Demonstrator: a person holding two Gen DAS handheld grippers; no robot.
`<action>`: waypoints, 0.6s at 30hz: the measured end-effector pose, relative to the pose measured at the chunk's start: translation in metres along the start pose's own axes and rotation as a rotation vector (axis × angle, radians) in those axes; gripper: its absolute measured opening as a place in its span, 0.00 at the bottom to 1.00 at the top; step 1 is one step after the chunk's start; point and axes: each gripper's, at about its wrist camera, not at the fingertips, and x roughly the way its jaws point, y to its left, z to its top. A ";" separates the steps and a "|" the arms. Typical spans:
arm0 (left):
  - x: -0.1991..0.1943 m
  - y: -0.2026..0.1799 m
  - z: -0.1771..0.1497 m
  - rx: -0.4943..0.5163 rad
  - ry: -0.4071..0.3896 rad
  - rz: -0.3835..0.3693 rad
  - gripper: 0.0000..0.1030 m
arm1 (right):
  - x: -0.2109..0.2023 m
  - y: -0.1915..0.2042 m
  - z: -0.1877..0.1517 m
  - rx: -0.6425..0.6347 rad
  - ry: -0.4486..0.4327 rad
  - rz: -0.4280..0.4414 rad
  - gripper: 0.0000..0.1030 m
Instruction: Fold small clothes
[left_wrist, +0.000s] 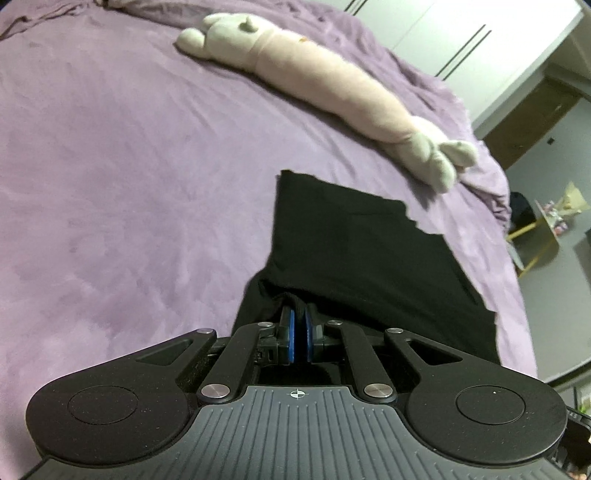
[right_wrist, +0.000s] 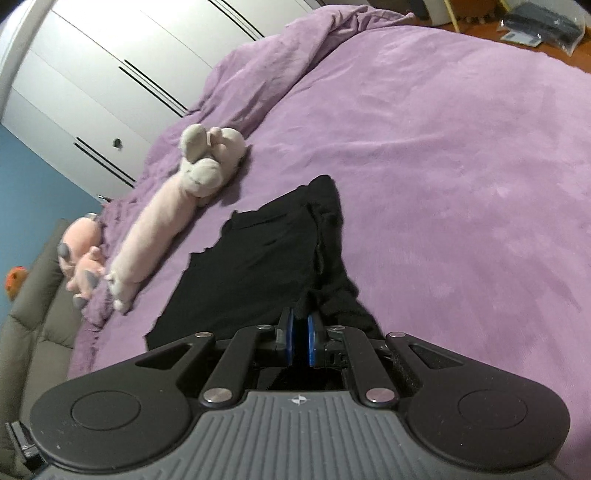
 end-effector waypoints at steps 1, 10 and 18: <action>0.008 0.001 0.001 0.000 0.003 0.016 0.07 | 0.007 -0.001 0.002 0.001 0.001 -0.012 0.07; 0.030 0.023 0.011 -0.097 -0.058 0.097 0.10 | 0.014 -0.028 0.013 0.126 -0.125 -0.032 0.27; 0.025 0.029 0.002 0.089 -0.018 0.062 0.35 | 0.005 -0.015 0.000 -0.230 -0.043 -0.119 0.55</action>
